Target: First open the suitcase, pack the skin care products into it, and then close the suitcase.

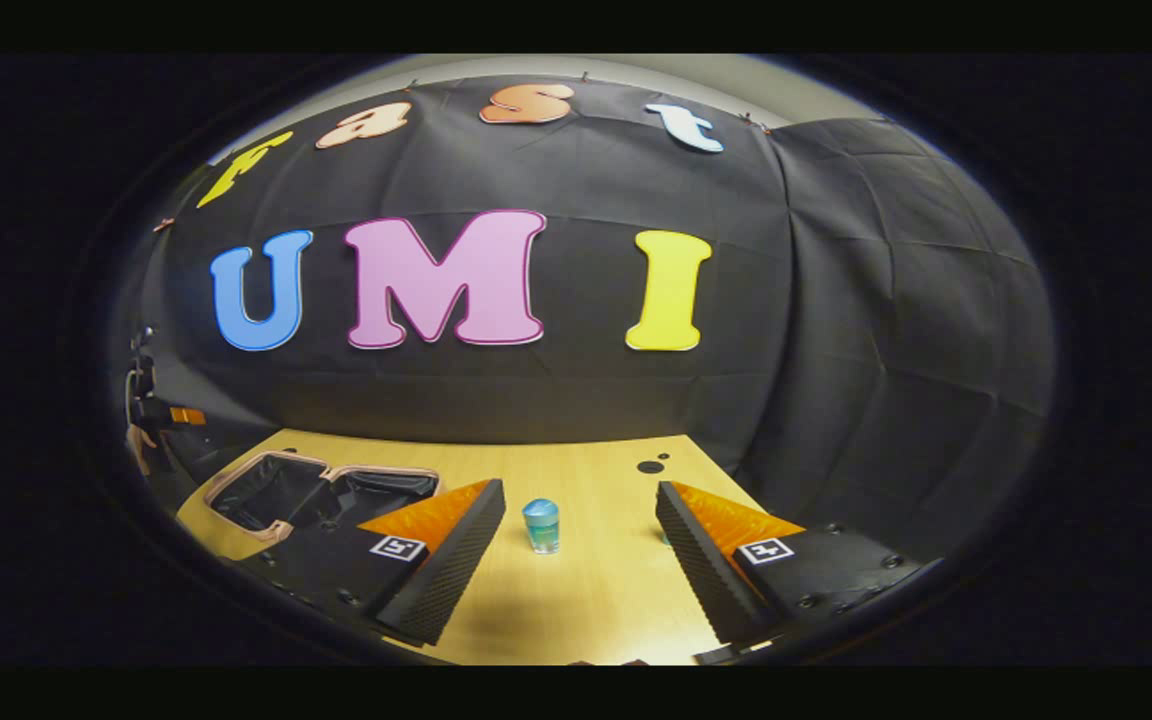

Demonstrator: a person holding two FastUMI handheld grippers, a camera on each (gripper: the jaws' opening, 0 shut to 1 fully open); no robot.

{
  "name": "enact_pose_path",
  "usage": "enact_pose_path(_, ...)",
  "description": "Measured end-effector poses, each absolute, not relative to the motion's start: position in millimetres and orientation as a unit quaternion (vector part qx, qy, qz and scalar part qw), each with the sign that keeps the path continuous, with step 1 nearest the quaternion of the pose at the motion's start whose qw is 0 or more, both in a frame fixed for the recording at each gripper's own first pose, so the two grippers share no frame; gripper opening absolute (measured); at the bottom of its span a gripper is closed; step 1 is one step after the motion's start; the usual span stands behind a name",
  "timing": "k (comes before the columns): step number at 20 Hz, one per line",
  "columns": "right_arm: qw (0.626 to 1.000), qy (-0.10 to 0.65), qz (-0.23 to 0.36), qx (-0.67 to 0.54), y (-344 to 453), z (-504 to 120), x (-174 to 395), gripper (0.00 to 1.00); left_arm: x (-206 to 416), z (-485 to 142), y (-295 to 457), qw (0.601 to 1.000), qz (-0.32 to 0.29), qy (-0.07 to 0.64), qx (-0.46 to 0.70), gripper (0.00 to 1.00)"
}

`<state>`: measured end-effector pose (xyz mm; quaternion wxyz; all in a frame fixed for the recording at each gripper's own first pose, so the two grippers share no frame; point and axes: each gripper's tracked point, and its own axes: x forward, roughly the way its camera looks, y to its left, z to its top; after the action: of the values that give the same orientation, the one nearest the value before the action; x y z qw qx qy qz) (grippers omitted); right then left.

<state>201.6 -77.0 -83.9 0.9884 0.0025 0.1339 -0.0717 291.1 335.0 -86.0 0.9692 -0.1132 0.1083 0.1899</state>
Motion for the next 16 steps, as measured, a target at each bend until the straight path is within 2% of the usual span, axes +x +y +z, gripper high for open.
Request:
enact_pose_path(2, 0.988, 0.139, -0.066, 0.009, -102.3, -90.4, 208.7, 0.97, 277.7, -42.2, 270.9, 0.982, 0.161, 0.06, -0.079, 0.96)
enact_pose_path(5, 0.988, 0.145, -0.057, 0.024, -135.8, -102.0, 214.5, 0.97, 265.3, -30.5, 170.0, 0.987, 0.13, 0.056, -0.082, 0.96)
enact_pose_path(8, 0.987, 0.153, -0.043, 0.037, -174.3, -122.7, 223.3, 0.96, 262.9, -65.6, 68.1, 0.99, 0.1, 0.063, -0.078, 0.96)
enact_pose_path(16, 0.985, 0.17, -0.014, 0.024, -229.9, -175.1, 233.6, 0.97, 292.2, -170.9, -165.5, 0.99, -0.055, 0.131, -0.015, 0.96)
